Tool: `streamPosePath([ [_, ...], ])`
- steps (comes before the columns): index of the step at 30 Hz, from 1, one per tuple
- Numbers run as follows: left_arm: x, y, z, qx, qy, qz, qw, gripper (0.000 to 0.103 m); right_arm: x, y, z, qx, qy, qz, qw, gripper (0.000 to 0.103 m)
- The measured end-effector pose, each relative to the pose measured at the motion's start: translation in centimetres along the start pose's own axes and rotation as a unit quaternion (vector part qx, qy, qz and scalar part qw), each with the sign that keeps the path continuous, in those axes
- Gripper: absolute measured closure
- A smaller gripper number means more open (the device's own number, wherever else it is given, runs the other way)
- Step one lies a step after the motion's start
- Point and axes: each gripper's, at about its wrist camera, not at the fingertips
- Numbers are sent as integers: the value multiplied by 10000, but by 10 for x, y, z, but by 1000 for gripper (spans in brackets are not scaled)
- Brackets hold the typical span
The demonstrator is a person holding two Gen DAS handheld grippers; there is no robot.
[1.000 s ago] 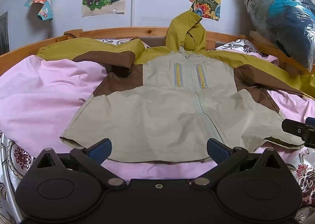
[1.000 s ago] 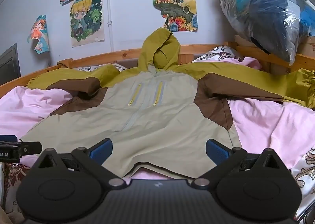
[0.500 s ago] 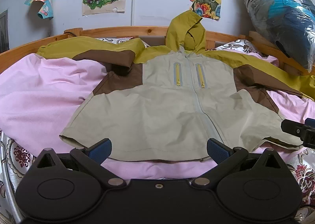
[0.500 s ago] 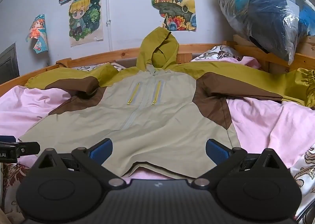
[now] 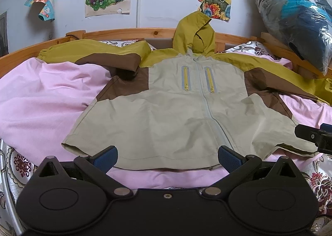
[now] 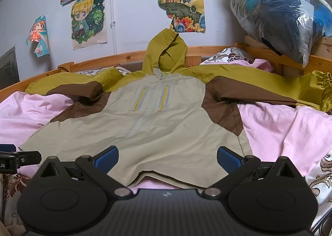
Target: Fold large clothes
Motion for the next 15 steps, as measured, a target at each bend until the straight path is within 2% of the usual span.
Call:
streamPosePath([
  [15,0,0,-1,5,0,-4,10000,1,1,0,0,-1,5,13,10000,0],
])
Point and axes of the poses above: each gripper's, at about its wrist camera, not at the fingertips, and z roughly the way its jaws point, x to its right, y to its underside, and after that the axes turned 12 degrees about z, right-handed
